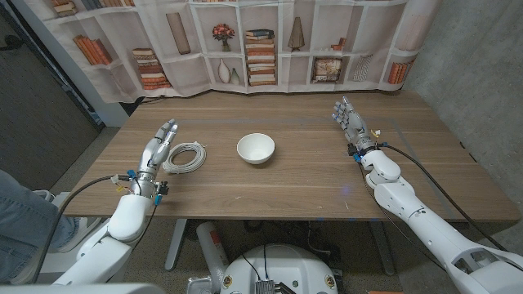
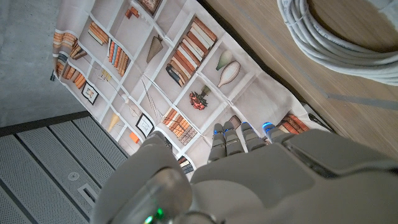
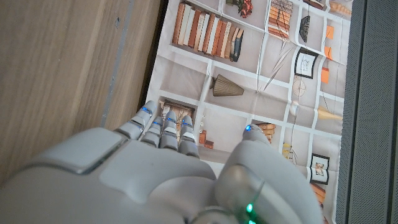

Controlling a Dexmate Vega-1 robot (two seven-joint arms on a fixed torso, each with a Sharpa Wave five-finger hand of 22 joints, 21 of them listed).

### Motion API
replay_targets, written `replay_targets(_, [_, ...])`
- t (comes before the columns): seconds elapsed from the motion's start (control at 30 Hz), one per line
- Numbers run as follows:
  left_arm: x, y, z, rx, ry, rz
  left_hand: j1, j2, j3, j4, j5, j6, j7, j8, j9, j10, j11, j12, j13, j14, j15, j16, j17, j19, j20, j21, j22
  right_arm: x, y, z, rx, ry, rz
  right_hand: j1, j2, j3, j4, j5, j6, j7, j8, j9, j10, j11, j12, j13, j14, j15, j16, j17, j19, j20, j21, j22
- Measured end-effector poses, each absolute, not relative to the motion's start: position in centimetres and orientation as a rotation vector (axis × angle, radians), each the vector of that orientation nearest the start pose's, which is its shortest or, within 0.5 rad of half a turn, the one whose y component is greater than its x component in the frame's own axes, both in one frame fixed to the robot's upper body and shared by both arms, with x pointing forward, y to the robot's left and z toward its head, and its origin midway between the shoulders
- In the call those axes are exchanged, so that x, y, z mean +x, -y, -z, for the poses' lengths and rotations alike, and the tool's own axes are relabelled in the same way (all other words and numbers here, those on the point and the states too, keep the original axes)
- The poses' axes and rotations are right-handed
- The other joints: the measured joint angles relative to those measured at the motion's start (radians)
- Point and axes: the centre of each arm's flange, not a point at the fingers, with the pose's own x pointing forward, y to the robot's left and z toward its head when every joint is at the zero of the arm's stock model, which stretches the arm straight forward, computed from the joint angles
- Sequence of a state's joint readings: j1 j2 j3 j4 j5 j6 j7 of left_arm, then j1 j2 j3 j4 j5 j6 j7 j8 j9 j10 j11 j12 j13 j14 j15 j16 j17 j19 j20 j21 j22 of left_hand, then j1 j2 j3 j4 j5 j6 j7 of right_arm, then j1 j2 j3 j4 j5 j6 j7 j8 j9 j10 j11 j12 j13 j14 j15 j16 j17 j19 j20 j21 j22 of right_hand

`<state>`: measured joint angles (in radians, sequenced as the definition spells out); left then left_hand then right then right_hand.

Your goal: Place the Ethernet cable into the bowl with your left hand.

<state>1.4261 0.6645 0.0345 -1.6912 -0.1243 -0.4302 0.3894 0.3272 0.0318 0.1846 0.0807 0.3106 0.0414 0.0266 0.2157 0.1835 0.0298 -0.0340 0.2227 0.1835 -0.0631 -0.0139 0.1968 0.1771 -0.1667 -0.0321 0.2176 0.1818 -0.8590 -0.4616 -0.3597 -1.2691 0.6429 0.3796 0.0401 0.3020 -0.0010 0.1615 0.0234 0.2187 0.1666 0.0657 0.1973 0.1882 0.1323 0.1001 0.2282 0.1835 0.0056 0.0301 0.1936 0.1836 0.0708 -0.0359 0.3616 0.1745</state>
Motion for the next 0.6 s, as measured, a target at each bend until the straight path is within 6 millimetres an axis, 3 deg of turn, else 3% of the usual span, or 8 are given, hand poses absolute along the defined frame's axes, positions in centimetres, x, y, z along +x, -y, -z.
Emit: replay_targets(0.6, [50.11, -38.3, 10.51, 0.495, 0.721, -0.286, 0.006, 0.006, 0.0, -0.008, 0.0, 0.013, -0.005, 0.0, 0.0, 0.018, -0.007, 0.0, 0.0, 0.011, -0.004, 0.0, 0.0, 0.0, 0.0, 0.0, 0.0, 65.24, 28.15, 4.19, 0.097, 0.636, -0.207, 0.004, 0.004, 0.001, -0.007, 0.0, 0.002, -0.002, 0.0, 0.0, 0.004, 0.004, 0.0, 0.0, 0.0, 0.0, 0.0, 0.0, 0.007, 0.0, -0.008, 0.0])
